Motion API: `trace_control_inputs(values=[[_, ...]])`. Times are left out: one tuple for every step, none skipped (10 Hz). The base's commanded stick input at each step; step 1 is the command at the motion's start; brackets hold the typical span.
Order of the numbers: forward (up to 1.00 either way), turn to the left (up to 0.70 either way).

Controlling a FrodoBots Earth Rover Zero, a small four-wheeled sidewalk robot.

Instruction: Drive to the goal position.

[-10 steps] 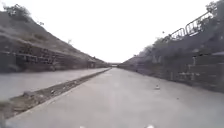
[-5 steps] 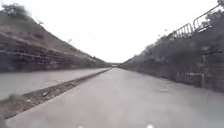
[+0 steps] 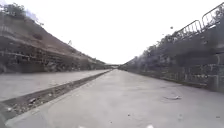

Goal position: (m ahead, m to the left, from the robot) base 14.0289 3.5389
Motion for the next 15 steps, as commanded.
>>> trace_control_inputs(values=[[0.0, 0.0], [0.0, 0.0], [0.08, 0.0], [0.43, 0.0], [0.7, 0.0], [0.7, 0.0], [0.7, 0.0], [0.7, 0.0], [0.7, 0.0], [0.7, 0.0], [0.7, 0.0], [0.7, 0.0], [0.7, 0.0], [0.7, 0.0], [0.7, 0.0]])
